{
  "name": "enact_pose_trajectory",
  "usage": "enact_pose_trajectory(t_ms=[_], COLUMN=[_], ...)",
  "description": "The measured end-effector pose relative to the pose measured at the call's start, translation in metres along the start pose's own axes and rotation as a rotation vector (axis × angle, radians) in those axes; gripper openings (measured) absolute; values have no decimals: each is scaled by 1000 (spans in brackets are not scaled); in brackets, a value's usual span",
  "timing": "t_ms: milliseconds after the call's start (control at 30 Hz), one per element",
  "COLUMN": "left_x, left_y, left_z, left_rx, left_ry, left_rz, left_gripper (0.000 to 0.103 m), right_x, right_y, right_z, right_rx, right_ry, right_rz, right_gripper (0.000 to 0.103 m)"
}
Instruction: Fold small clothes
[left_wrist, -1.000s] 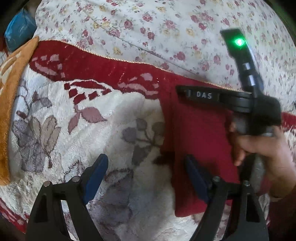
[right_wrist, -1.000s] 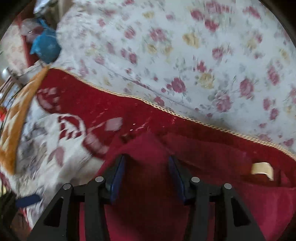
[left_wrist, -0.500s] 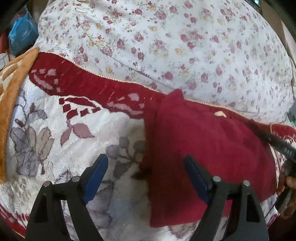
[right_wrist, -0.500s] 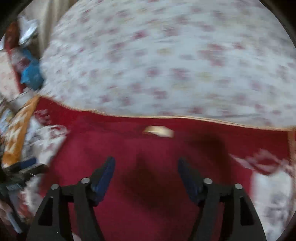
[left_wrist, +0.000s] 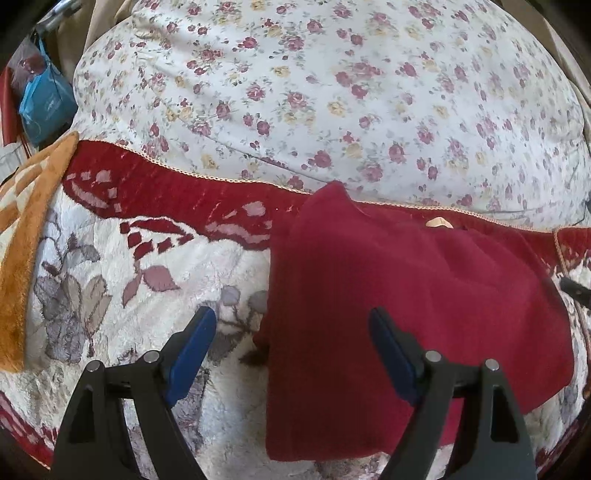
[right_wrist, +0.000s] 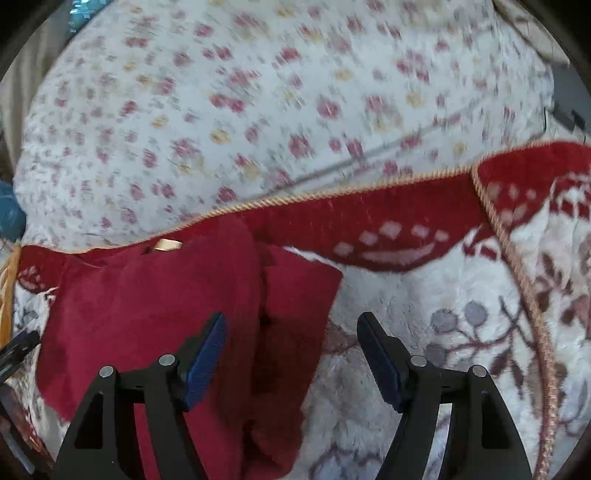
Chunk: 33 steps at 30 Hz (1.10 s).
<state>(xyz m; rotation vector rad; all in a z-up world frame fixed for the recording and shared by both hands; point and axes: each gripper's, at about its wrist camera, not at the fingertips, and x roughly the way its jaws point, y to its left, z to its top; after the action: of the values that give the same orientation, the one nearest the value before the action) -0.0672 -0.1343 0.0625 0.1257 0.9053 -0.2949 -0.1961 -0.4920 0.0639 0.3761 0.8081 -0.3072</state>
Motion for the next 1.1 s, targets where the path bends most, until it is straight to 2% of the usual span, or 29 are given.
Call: enact_pose_trajectory(t_ms=[167, 267, 400, 500, 633, 767, 800, 867, 900, 1000, 1100], left_x=[-9, -16, -32, -42, -31, -15, -12, -7, -5, -1, 2], left_y=[0, 0, 1, 2, 9, 12, 13, 14, 14, 14, 13], left_z=[-3, -7, -18, -29, -34, -31, -30, -28, -27, -24, -20], left_rx=[-6, -13, -8, -5, -45, -63, -63, -61, -57, -44, -41], left_ry=[-16, -4, 30, 25, 69, 80, 82, 81, 82, 85, 86], left_rz=[8, 9, 1, -7, -40, -13, -10, 3, 13, 13, 8], left_gripper=[84, 84, 84, 84, 84, 84, 84, 84, 84, 84, 84], right_x=[-21, -21, -18, -7, 19, 56, 65, 78, 79, 73, 78], right_y=[30, 42, 32, 14, 11, 17, 18, 20, 20, 7, 6], right_z=[-11, -15, -10, -2, 12, 29, 32, 37, 40, 42, 37], right_rx=[-84, -132, -96, -48, -15, -1, 5, -18, -32, 20, 12], right_ry=[-10, -8, -17, -10, 21, 63, 74, 88, 81, 49, 75], right_rz=[74, 68, 44, -36, -15, 9, 13, 5, -1, 38, 31], right_gripper=[78, 77, 78, 78, 78, 77, 73, 21, 13, 11, 11])
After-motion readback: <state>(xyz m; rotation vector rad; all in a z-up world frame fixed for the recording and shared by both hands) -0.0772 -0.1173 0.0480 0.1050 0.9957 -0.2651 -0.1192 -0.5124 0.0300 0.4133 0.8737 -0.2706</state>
